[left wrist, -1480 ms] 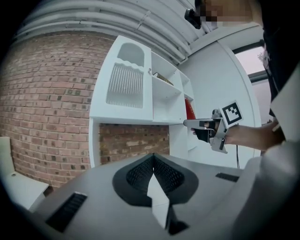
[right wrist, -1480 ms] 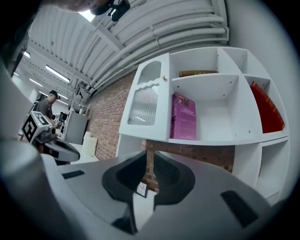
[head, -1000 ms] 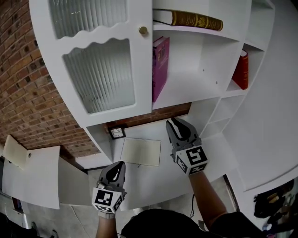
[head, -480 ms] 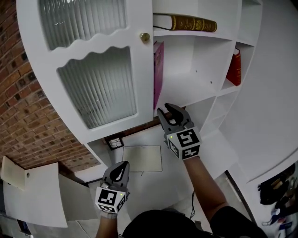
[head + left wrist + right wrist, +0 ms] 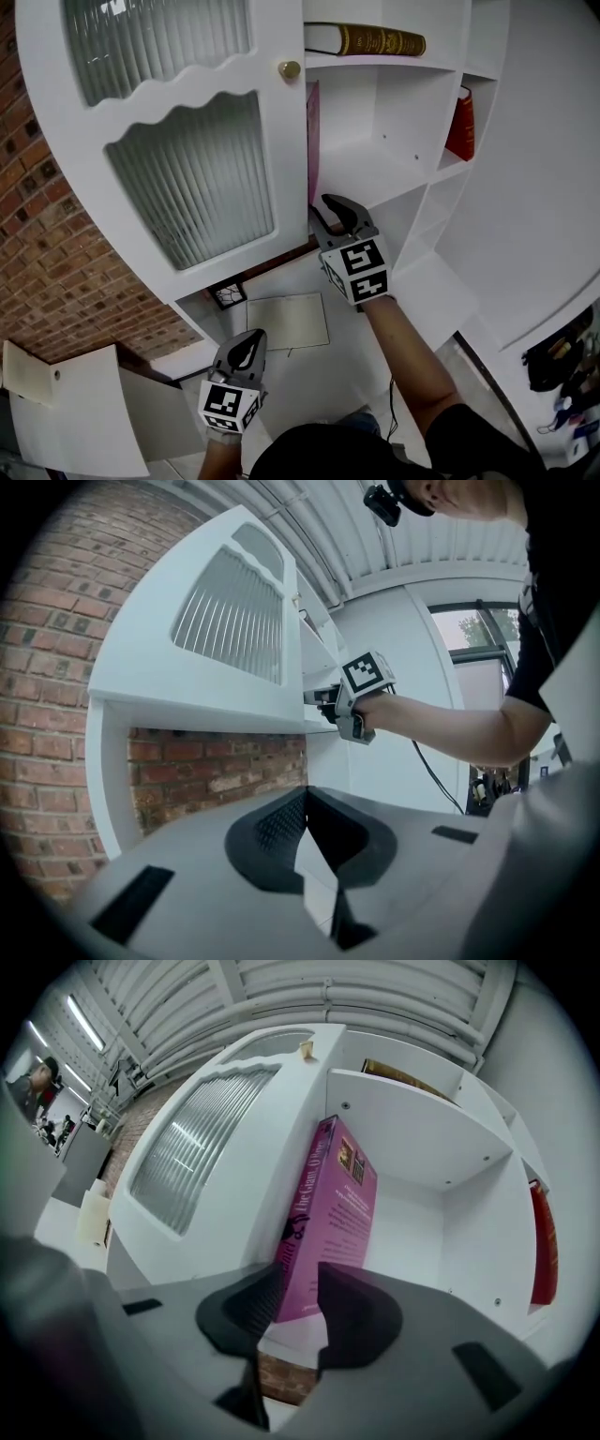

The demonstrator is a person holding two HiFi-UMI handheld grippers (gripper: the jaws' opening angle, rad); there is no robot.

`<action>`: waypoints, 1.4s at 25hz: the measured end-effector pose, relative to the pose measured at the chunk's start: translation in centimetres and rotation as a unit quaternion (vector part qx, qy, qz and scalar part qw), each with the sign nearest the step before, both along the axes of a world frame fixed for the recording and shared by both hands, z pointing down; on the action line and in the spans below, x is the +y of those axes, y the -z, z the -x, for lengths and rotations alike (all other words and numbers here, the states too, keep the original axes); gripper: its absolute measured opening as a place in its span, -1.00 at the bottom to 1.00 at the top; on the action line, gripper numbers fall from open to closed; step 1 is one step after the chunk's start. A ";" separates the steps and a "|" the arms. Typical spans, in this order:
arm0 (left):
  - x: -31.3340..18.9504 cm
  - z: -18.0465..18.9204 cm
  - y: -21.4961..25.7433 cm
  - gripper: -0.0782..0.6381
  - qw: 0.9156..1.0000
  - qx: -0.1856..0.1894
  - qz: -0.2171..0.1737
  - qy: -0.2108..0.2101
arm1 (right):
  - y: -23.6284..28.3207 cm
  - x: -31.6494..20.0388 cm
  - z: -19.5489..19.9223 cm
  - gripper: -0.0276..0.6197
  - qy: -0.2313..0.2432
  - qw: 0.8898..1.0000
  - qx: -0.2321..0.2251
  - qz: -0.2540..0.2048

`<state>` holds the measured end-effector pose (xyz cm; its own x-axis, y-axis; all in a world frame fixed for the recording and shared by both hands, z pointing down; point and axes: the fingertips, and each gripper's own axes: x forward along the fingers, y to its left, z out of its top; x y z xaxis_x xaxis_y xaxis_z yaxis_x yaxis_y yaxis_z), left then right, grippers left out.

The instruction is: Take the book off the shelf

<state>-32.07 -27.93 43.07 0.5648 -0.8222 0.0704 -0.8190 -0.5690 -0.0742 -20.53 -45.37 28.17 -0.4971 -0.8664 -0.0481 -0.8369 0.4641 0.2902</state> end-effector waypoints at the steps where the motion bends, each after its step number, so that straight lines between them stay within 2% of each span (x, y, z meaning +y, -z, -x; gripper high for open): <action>1: -0.1 -0.1 0.0 -0.76 1.000 0.000 0.001 0.000 | 0.0 -0.1 0.0 -0.59 0.002 1.000 0.001 0.002; 7: -0.2 -1.0 -0.2 -0.76 1.000 0.008 0.011 0.014 | -0.7 -0.9 0.3 -0.59 0.023 1.000 0.004 0.019; 17: -0.7 -3.6 -0.1 -0.76 0.999 0.007 0.019 0.048 | -0.8 -2.2 -0.5 -0.58 0.049 0.998 0.011 0.023; 25: -1.8 -6.5 -0.6 -0.76 0.998 0.011 0.032 0.056 | -0.9 -3.7 -3.3 -0.58 0.039 0.999 0.024 0.021; 35: -4.3 -9.2 -0.6 -0.76 0.997 0.022 0.031 0.061 | -1.0 -6.7 -7.4 -0.58 0.014 0.999 0.033 0.037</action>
<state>-22.85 -32.26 43.71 0.4646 -0.8798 0.1007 -0.8841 -0.4674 -0.0045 -13.17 -52.02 29.19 -0.5204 -0.8525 0.0488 -0.8042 0.5085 0.3077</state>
